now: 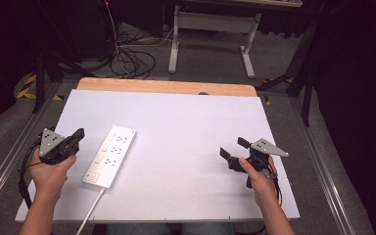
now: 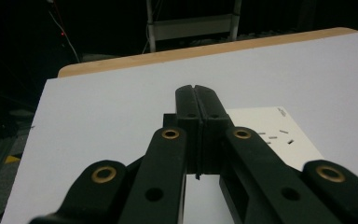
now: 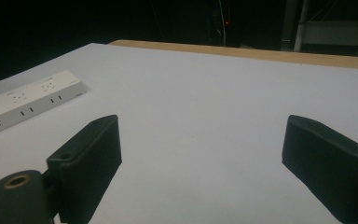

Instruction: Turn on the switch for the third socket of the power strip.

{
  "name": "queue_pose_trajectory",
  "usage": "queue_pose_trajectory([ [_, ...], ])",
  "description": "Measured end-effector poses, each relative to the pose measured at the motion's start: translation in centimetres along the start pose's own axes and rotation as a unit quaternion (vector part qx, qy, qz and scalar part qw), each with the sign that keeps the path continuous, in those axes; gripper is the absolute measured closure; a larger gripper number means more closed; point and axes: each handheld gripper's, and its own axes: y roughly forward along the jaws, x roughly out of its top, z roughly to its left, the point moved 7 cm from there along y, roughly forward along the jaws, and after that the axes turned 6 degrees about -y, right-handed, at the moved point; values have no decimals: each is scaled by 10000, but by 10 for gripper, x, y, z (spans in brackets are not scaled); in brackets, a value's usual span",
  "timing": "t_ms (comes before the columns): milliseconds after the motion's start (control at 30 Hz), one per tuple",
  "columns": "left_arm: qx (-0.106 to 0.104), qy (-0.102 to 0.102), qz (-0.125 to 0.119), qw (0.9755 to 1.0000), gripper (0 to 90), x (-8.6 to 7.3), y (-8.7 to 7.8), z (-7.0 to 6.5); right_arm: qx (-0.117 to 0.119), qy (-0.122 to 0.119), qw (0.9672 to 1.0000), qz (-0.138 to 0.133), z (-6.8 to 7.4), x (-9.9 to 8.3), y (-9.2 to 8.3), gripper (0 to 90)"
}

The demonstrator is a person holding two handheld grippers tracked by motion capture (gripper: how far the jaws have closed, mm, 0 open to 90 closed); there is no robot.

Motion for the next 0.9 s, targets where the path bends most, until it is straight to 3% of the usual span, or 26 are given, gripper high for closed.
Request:
queue_pose_trajectory([
  [900, 82, -103, -65, 9999, 869, -1, -8, 6, 76, -26, 10000, -6, 4, 2, 4, 122],
])
